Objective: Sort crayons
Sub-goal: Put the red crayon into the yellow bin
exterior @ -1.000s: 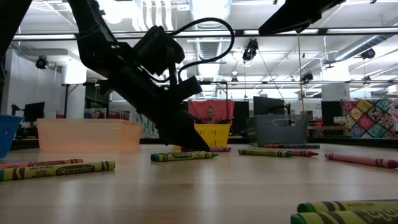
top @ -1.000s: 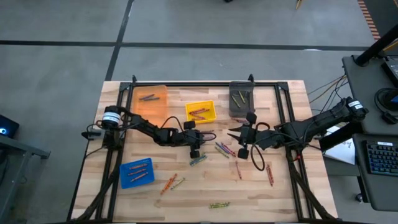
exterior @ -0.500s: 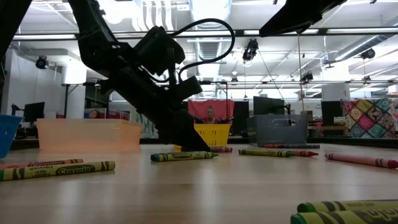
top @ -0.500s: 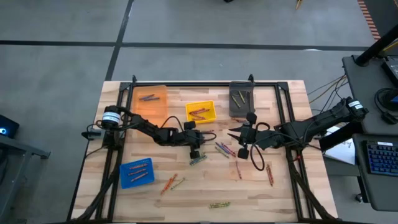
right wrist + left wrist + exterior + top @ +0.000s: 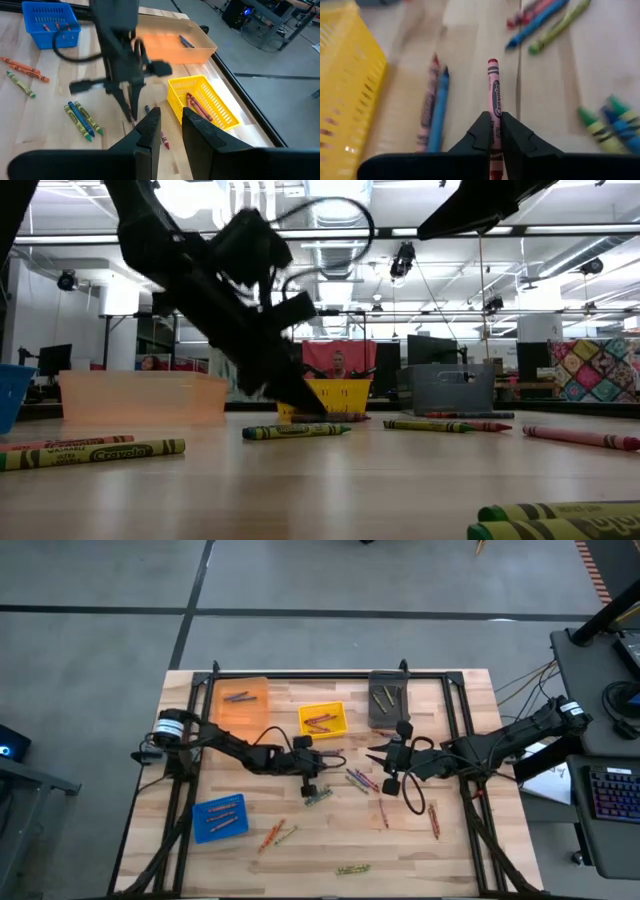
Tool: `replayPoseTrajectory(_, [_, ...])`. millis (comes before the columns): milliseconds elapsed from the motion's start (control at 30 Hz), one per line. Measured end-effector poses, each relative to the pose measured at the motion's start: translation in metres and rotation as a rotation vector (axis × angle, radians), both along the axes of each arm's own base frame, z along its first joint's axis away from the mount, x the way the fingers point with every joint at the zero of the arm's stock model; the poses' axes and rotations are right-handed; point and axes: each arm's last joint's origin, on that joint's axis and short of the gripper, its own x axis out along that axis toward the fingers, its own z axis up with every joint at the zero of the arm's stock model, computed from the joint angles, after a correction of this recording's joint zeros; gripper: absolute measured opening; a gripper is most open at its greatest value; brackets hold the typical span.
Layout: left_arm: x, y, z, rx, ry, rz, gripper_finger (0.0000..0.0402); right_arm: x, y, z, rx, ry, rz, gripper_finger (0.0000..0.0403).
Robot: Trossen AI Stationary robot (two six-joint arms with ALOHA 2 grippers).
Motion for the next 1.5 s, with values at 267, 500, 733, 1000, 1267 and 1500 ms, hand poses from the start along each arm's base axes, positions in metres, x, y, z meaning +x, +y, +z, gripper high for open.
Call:
replayPoseTrajectory(267, [-0.015, 0.003, 0.057, 0.048, -0.069, -0.030, 0.0001, 0.000, 0.000, 0.000, 0.009, -0.002, -0.005, 0.0068])
replayPoseTrajectory(500, [-0.039, 0.017, 0.103, 0.105, -0.105, -0.024, 0.0000, 0.001, -0.005, 0.000, -0.025, 0.008, -0.013, 0.0068])
replayPoseTrajectory(733, [-0.060, 0.045, 0.129, 0.181, -0.107, -0.031, 0.0000, 0.009, -0.026, 0.005, -0.097, 0.006, 0.040, 0.0068])
replayPoseTrajectory(1000, [-0.071, 0.095, 0.132, 0.171, -0.122, -0.015, 0.0000, 0.016, -0.084, 0.013, -0.105, -0.054, 0.079, 0.0068])
replayPoseTrajectory(1267, [-0.075, 0.130, 0.118, 0.106, -0.098, 0.054, 0.0000, 0.005, -0.140, 0.015, -0.087, -0.075, -0.082, 0.0068])
replayPoseTrajectory(1500, [-0.062, 0.144, 0.102, 0.099, -0.057, 0.059, 0.0000, 0.001, -0.150, 0.013, -0.022, -0.079, -0.148, 0.0068])
